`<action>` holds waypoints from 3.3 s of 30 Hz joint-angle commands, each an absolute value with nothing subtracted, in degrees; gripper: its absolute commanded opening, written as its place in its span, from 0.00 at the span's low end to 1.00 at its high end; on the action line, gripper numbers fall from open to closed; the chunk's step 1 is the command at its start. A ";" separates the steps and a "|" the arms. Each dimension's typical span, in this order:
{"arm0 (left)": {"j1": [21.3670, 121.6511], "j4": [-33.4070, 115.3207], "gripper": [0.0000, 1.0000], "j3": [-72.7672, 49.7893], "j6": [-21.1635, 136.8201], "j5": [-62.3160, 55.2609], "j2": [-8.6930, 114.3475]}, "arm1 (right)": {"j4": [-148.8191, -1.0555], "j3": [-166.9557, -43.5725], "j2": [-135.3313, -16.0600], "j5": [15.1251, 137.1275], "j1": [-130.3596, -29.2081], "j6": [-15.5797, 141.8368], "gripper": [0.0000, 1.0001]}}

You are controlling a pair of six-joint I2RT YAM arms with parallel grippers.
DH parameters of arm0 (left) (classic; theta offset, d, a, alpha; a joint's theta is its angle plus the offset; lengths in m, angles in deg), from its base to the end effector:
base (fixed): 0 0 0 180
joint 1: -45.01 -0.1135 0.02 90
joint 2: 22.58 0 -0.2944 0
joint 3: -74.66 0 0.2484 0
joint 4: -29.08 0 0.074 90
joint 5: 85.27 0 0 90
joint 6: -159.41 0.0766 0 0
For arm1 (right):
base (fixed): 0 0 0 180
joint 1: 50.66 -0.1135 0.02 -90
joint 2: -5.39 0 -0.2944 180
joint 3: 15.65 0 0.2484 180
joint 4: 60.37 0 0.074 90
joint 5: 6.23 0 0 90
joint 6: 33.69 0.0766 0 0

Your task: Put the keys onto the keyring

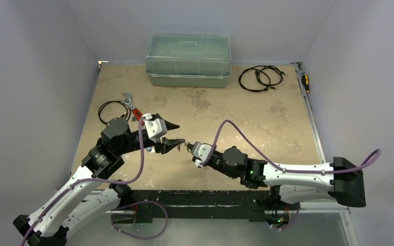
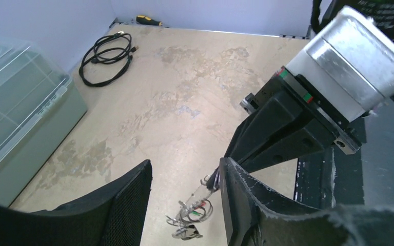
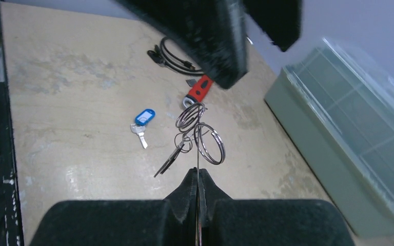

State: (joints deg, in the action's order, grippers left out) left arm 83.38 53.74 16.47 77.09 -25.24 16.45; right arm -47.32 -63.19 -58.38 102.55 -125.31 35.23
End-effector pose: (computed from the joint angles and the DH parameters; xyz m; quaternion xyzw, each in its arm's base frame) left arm 0.1061 -0.1328 0.3670 0.4397 0.5901 -0.3565 0.5757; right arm 0.0965 0.2584 0.3000 -0.4563 0.5640 0.1997 0.6587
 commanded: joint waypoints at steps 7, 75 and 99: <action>83.31 59.47 0.66 14.08 79.41 -35.44 15.00 | -42.97 -58.55 -50.36 83.91 -124.26 24.21 0.00; 84.78 48.03 0.00 26.63 88.41 -9.68 6.95 | -105.46 -121.07 -75.99 73.12 -100.81 93.56 0.39; 84.82 48.09 0.00 26.07 87.47 -12.08 9.35 | -107.60 -118.58 -80.97 66.89 -100.84 96.60 0.38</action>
State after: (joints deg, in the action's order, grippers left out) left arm 85.04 51.36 26.83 87.17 -10.58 9.65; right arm -109.37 -119.58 -81.57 68.59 -100.74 95.34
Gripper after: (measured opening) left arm 0.071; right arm 0.376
